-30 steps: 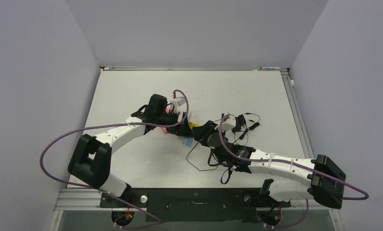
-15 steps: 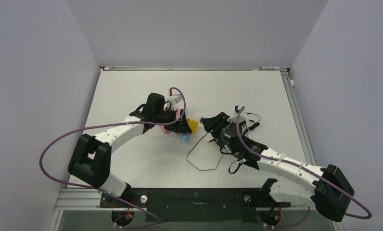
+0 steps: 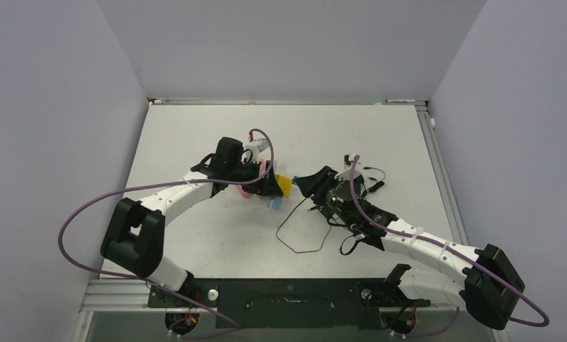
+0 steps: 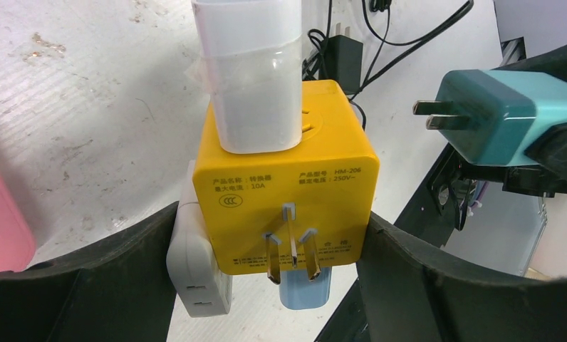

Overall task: Pull the plug off the socket
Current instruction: Remove the plug from the socket, then place the plug at the center of the board.

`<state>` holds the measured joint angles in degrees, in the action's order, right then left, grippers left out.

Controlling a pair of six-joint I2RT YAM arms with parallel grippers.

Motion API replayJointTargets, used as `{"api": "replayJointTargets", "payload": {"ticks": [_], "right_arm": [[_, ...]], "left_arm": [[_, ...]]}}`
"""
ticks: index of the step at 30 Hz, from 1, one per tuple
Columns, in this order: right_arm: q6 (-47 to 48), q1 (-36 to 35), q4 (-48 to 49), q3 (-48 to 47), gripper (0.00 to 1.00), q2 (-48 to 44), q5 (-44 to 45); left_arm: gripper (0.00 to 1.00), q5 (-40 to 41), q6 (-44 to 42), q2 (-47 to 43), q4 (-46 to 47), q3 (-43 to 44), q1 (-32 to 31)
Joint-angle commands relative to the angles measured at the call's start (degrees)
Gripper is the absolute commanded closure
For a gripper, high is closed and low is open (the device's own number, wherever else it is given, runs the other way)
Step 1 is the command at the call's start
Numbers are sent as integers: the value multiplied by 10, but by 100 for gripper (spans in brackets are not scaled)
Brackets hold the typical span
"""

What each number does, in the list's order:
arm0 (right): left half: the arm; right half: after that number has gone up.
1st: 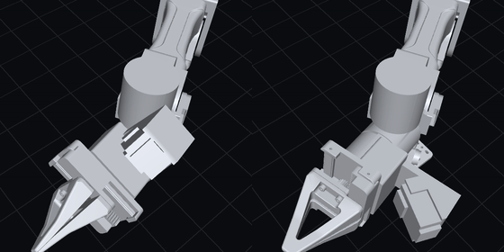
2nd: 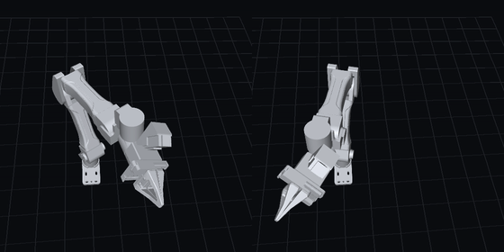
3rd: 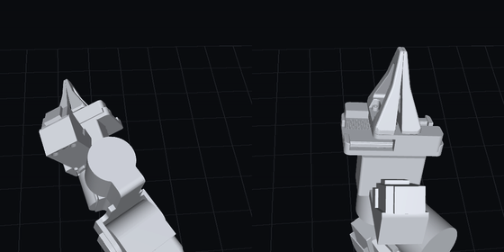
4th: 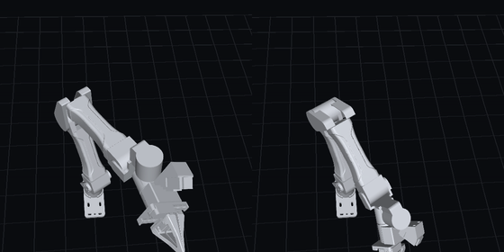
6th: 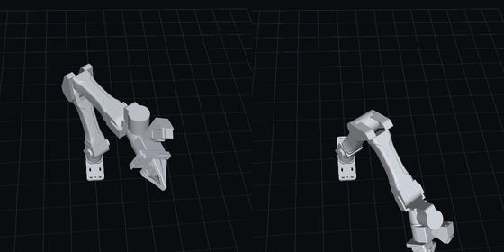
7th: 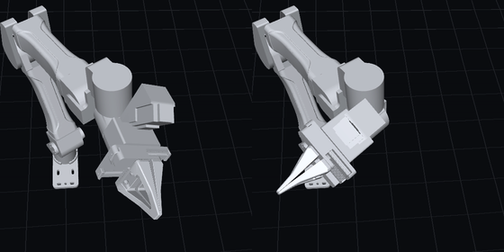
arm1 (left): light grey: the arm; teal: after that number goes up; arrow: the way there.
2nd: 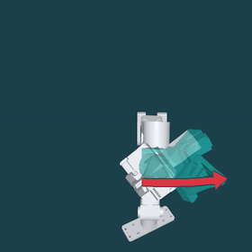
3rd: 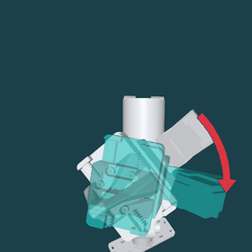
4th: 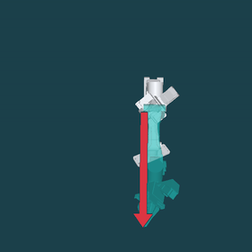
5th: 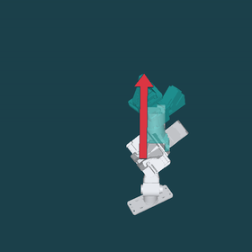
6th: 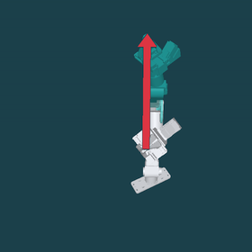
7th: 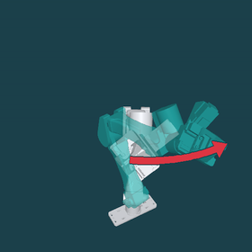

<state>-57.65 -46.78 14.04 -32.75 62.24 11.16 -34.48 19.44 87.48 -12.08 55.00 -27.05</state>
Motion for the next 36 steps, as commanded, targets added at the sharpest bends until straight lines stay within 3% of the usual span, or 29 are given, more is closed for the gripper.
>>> {"api": "replayJointTargets", "payload": {"ticks": [1,5,10,18,30,36], "right_arm": [[48,6,-50,-35,95,-25,33],[100,38,-163,-70,95,-31,55],[148,143,-242,-64,95,-24,-17],[179,258,-218,-22,95,14,-144],[179,275,-171,-7,95,106,-168],[176,275,-176,-2,72,122,-155]], "left_arm": [[100,-4,17,-33,47,8,31],[100,-6,34,-63,65,-5,80],[100,48,2,-101,26,-1,92],[100,90,-21,-136,2,-5,91],[100,72,-13,-117,5,-4,91],[100,69,-12,-110,5,-1,91]]}}
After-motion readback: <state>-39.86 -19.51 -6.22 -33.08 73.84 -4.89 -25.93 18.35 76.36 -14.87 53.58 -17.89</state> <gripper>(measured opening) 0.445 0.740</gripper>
